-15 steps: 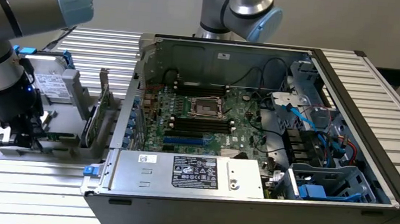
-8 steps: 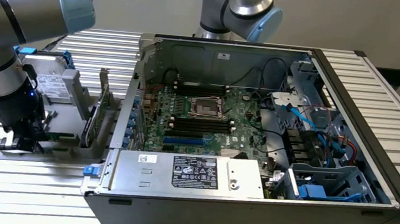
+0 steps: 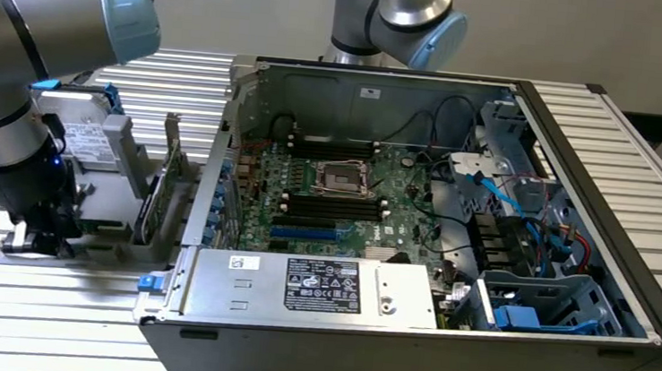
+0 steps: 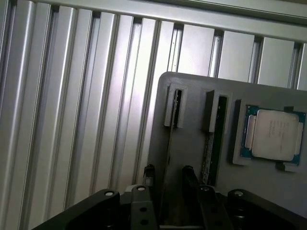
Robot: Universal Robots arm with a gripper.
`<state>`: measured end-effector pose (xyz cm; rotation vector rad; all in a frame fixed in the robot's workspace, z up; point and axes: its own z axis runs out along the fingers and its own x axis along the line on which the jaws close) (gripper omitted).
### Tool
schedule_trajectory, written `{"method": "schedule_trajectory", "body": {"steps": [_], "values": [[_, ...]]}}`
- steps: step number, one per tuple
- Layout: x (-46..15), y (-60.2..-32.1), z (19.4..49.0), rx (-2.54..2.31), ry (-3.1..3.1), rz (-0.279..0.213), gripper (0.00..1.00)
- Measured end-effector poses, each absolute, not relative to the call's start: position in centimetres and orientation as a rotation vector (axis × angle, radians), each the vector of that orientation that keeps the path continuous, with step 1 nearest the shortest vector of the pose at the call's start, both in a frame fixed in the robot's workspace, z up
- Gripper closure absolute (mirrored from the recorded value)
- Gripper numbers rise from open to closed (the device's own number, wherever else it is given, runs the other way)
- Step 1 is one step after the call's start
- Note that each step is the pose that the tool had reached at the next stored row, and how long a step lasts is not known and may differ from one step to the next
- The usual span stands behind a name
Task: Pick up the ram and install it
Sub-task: 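Pick up the ram and move it above insertion slot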
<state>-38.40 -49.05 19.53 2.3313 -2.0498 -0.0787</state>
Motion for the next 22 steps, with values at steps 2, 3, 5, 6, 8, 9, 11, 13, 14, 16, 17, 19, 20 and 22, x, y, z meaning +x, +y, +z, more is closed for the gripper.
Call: {"method": "schedule_trajectory", "body": {"steps": [2, 3, 5, 6, 8, 9, 11, 13, 14, 16, 17, 19, 20, 22], "values": [[-38.18, -49.05, 19.51, 2.33, -2.052, -0.079, 0.64], [-38.14, -49.05, 19.49, 2.33, -2.052, -0.079, 0.64], [-38.15, -49.06, 19.49, 2.329, -2.052, -0.079, 0.64], [-38.15, -49.05, 19.48, 2.329, -2.053, -0.079, 0.64], [-38.14, -49.06, 19.45, 2.329, -2.053, -0.079, 0.64], [-38.14, -49.06, 19.43, 2.328, -2.053, -0.078, 0.64], [-38.13, -49.06, 19.41, 2.328, -2.053, -0.077, 0.65], [-38.13, -49.06, 19.39, 2.327, -2.052, -0.076, 0.72], [-38.14, -49.06, 19.37, 2.326, -2.053, -0.076, 0.72], [-38.13, -49.06, 19.35, 2.325, -2.053, -0.075, 0.79], [-38.14, -49.06, 19.34, 2.324, -2.053, -0.074, 0.79], [-38.14, -49.06, 19.32, 2.323, -2.052, -0.073, 0.82], [-38.14, -49.06, 19.31, 2.323, -2.053, -0.072, 0.86], [-38.14, -49.06, 19.3, 2.322, -2.053, -0.072, 0.86]]}}
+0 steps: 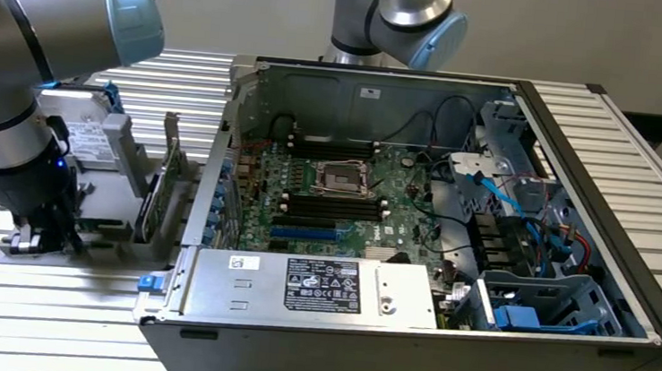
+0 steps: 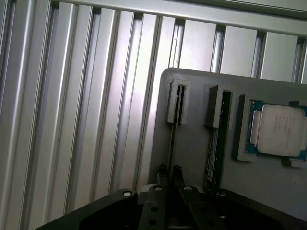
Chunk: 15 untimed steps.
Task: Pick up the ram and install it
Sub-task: 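Pick up the ram and move it above insertion slot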
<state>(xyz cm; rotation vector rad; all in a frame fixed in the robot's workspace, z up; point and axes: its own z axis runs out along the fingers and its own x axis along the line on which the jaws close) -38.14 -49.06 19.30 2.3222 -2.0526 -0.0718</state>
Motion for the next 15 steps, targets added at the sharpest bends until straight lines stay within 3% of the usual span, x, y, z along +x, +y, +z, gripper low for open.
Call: {"method": "schedule_trajectory", "body": {"steps": [15], "values": [[-38.06, -49.06, 19.28, 2.308, -2.069, -0.071, 0.86]]}}
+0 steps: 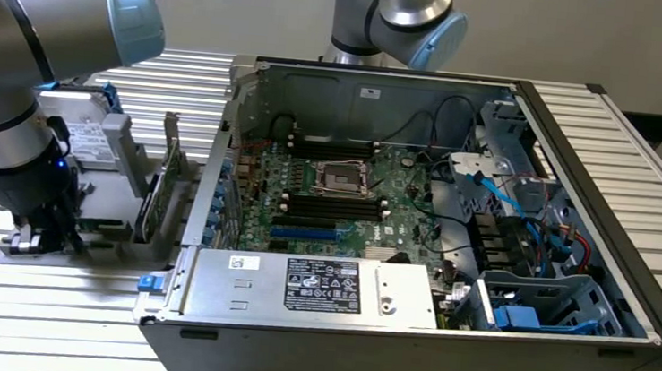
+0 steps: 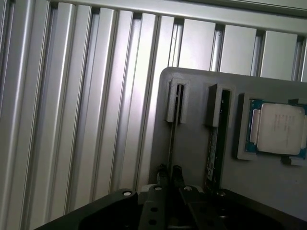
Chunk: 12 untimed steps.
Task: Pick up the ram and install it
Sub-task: 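Pick up the ram and move it above insertion slot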
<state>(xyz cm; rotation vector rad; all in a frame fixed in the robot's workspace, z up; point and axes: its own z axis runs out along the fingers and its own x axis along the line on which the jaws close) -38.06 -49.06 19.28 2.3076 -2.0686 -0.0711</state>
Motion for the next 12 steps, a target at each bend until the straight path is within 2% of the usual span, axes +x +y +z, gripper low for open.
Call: {"method": "schedule_trajectory", "body": {"steps": [12], "values": [[-38.04, -49.05, 19.29, 2.238, -2.146, -0.073, 0.86]]}}
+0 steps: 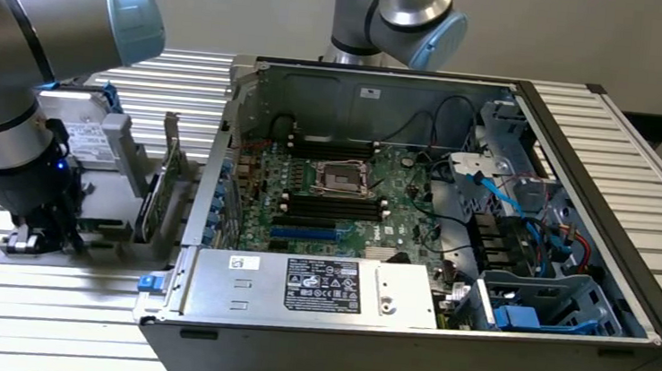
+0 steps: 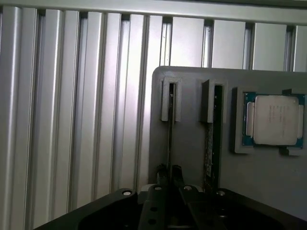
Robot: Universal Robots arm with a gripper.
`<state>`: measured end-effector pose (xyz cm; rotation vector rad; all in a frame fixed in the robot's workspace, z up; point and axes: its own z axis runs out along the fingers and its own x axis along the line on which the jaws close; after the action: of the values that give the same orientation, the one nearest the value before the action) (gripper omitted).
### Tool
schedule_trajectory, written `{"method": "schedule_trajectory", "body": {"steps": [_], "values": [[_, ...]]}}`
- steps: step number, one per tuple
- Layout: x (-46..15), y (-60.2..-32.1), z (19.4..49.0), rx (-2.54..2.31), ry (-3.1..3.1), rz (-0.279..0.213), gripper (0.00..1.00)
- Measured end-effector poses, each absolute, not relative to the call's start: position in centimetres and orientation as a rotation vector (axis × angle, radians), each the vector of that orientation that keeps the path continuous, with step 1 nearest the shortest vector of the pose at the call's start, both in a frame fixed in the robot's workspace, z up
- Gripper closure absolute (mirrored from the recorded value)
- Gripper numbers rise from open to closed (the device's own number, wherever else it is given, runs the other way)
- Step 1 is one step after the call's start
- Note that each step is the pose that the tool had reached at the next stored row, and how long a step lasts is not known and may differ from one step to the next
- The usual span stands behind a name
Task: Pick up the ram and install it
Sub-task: 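Pick up the ram and move it above insertion slot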
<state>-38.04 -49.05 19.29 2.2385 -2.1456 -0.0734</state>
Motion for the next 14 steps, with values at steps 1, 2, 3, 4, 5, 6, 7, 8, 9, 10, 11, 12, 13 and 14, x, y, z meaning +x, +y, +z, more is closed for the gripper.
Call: {"method": "schedule_trajectory", "body": {"steps": [1, 2, 3, 4, 5, 6, 7, 8, 9, 10, 11, 12, 13, 14], "values": [[-38.0, -49.1, 19.3, 2.238, -2.147, -0.073, 0.86], [-38.0, -49.1, 19.3, 2.238, -2.147, -0.073, 0.86], [-38.0, -49.1, 19.4, 2.237, -2.147, -0.073, 0.86], [-38.0, -49.1, 19.4, 2.237, -2.147, -0.073, 0.86], [-38.0, -49.1, 19.5, 2.237, -2.147, -0.073, 0.86], [-38.0, -49.1, 19.5, 2.237, -2.147, -0.073, 0.86], [-38.0, -49.1, 19.6, 2.237, -2.147, -0.073, 0.86], [-38.0, -49.1, 19.7, 2.237, -2.147, -0.073, 0.86], [-38.0, -49.1, 19.8, 2.237, -2.147, -0.073, 0.86], [-38.0, -49.1, 19.9, 2.237, -2.147, -0.073, 0.86], [-38.0, -49.1, 20.0, 2.237, -2.147, -0.073, 0.86], [-38.0, -49.1, 20.1, 2.237, -2.147, -0.073, 0.86], [-38.0, -49.0, 20.2, 2.237, -2.147, -0.073, 0.86], [-38.0, -49.0, 20.3, 2.237, -2.147, -0.073, 0.86]]}}
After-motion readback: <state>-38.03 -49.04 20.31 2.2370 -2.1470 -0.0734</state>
